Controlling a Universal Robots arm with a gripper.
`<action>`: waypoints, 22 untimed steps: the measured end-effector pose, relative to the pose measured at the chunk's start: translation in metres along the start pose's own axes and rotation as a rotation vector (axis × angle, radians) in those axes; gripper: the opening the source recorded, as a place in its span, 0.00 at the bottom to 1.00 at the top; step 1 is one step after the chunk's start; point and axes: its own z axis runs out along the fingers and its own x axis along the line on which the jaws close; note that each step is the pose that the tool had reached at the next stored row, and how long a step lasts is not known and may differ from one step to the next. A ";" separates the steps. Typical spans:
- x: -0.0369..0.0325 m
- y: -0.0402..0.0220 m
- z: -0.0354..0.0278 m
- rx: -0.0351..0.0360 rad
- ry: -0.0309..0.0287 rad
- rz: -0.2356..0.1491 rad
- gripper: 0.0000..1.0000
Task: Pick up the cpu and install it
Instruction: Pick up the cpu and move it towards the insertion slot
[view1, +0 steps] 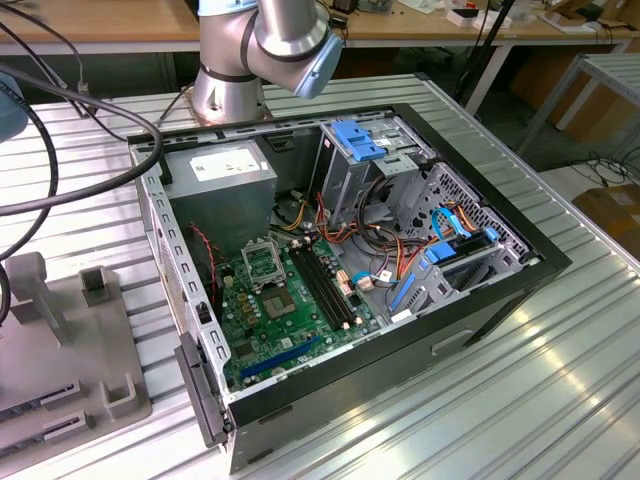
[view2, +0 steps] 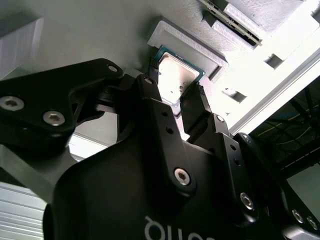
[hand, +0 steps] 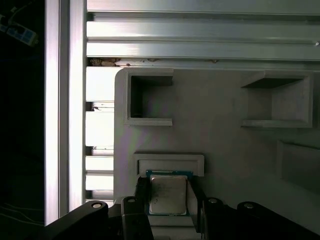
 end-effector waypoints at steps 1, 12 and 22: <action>0.0000 0.0000 0.0000 0.0000 -0.0001 0.000 0.45; -0.0004 0.0000 -0.0014 0.0009 0.0010 0.000 0.45; -0.0009 0.0000 -0.0020 0.0034 0.0016 0.000 0.45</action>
